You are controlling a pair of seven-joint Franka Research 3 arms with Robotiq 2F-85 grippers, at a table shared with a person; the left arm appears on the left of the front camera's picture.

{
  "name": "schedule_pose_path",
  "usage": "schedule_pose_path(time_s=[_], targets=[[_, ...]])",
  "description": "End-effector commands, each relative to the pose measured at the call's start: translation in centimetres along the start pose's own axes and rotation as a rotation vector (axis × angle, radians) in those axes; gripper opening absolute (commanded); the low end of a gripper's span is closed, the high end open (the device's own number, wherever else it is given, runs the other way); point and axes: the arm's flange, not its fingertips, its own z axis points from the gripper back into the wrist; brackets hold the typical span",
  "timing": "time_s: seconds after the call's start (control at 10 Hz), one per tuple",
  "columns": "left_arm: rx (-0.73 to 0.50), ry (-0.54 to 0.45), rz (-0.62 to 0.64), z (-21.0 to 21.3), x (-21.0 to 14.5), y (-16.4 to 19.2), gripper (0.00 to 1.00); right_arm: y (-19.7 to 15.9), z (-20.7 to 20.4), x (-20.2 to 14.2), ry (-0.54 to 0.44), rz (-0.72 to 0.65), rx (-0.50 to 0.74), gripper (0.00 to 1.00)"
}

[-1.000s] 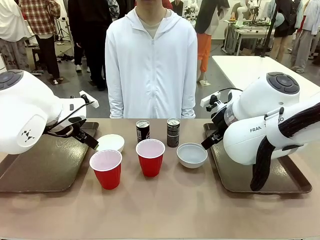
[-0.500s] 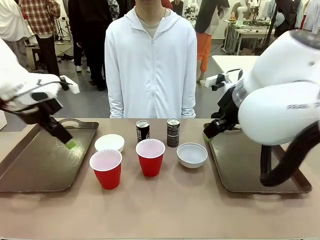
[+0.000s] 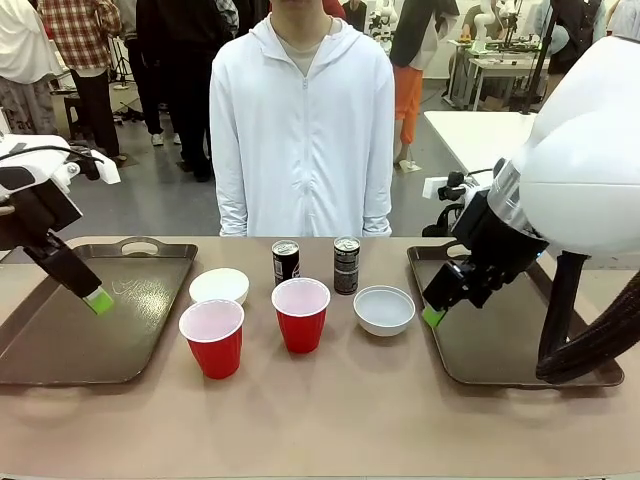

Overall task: Prepare tableware on both trays.
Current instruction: Pick up a Picnic Bowl from the table and place it on a Handle tray.

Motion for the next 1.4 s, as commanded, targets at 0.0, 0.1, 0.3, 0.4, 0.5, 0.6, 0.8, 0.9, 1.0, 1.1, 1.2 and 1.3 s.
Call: schedule_pose_path(time_s=[0.0, 0.1, 0.3, 0.4, 0.5, 0.6, 0.8, 0.9, 1.0, 1.1, 1.2, 1.3], targets=[[-0.007, 0.001, 0.000, 0.3, -0.3, 0.0, 1.00, 0.3, -0.1, -0.5, 0.033, -0.002, 0.021, 1.00], [-0.152, -0.014, 0.056, -0.7, -0.1, 1.5, 1.00, -1.7, -0.4, -0.9, 0.010, -0.047, 0.073, 1.00], [-0.448, -0.155, 0.264, 0.7, -2.7, 7.3, 1.00, -9.4, 1.5, -7.1, -0.156, -0.276, 0.266, 1.00], [-0.529, -0.233, 0.345, 2.0, -4.9, 9.8, 1.00, -12.2, 1.7, -10.8, -0.218, -0.344, 0.379, 1.00], [-0.615, -0.290, 0.403, 3.0, -6.9, 12.2, 1.00, -14.2, 1.8, -13.9, -0.285, -0.369, 0.520, 1.00], [-0.675, -0.331, 0.437, 3.9, -9.0, 14.2, 1.00, -15.9, 1.4, -16.4, -0.344, -0.388, 0.654, 1.00], [-0.705, -0.355, 0.511, 5.2, -12.1, 16.9, 1.00, -17.2, 0.4, -18.3, -0.351, -0.449, 0.768, 1.00], [-0.705, -0.343, 0.540, 5.1, -13.1, 17.8, 1.00, -17.4, -0.1, -18.6, -0.329, -0.456, 0.793, 1.00], [-0.700, -0.311, 0.569, 4.7, -13.6, 18.0, 1.00, -17.6, -0.2, -18.7, -0.308, -0.459, 0.795, 1.00], [-0.700, -0.281, 0.567, 4.3, -14.1, 18.5, 1.00, -17.7, 0.0, -18.9, -0.291, -0.467, 0.784, 1.00], [-0.688, -0.267, 0.594, 3.9, -14.8, 18.6, 1.00, -17.7, 0.2, -19.2, -0.284, -0.480, 0.770, 1.00], [-0.685, -0.262, 0.593, 3.8, -15.7, 18.8, 1.00, -17.8, 0.4, -19.4, -0.288, -0.487, 0.758, 1.00]])
